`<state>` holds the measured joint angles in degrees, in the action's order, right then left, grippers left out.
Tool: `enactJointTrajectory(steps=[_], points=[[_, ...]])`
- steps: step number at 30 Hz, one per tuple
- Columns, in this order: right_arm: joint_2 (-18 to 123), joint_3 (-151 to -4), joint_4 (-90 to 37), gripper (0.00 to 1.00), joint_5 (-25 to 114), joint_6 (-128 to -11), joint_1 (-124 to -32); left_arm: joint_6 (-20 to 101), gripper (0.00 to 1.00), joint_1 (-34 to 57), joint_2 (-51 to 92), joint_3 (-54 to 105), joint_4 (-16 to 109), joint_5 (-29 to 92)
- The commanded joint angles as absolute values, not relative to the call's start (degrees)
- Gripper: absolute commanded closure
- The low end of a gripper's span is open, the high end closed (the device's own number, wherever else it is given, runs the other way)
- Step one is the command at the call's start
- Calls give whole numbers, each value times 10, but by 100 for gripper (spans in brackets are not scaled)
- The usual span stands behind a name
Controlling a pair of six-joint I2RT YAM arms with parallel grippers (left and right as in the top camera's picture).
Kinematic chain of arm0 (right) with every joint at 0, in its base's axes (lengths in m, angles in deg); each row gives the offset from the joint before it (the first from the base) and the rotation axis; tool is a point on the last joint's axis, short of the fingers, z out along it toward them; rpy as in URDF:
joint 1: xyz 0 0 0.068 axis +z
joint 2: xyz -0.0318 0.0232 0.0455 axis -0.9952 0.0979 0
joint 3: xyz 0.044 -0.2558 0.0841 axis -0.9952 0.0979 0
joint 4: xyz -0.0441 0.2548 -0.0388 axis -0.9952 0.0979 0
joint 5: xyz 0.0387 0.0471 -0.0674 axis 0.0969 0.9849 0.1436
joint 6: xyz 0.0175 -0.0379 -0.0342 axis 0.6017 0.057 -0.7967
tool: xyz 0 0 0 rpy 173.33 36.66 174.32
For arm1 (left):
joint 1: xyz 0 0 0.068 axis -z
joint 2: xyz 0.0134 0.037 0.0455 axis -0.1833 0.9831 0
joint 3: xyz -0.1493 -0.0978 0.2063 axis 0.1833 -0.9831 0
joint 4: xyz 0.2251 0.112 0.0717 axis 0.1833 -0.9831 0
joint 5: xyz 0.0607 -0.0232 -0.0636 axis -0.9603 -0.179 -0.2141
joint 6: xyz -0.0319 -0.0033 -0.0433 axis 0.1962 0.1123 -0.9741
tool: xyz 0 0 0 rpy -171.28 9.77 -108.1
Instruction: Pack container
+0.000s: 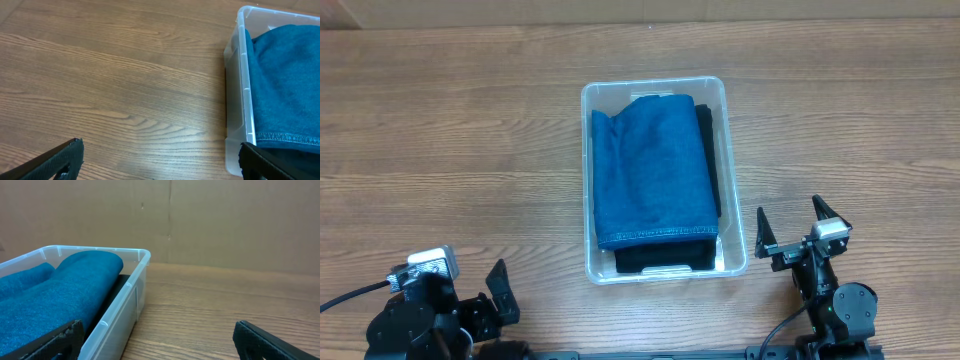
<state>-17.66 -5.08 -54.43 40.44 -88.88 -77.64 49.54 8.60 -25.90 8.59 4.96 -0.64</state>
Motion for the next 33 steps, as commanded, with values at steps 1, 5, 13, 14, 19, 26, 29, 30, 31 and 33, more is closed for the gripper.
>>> enactJointTrajectory(steps=[1, 5, 13, 14, 19, 26, 29, 30, 31, 33], points=[[-181, -45, -546, 0, 399, -893, -777, 488, 0, 87, -263, 84, 52, -2], [-181, -45, -546, 0, 399, -893, -777, 488, 0, 87, -263, 83, 52, -2], [-181, -45, -546, 0, 399, -893, -777, 490, 0, 87, -320, -66, 182, -17], [-181, -45, -546, 0, 399, -893, -777, 490, 0, 87, -353, -130, 248, -17], [-181, -45, -546, 0, 399, -893, -777, 486, 0, 87, -472, -359, 516, -5], [-181, -45, -546, 0, 399, -893, -777, 483, 0, 87, -513, -539, 775, -6], [-181, -45, -546, 0, 399, -893, -777, 483, 0, 86, -513, -539, 765, -6], [-181, -45, -546, 0, 399, -893, -777, 484, 0, 86, -512, -539, 765, -6], [-181, -45, -546, 0, 399, -893, -777, 484, 0, 86, -512, -539, 765, -6], [-181, -45, -546, 0, 399, -893, -777, 484, 0, 86, -511, -539, 765, -6]])
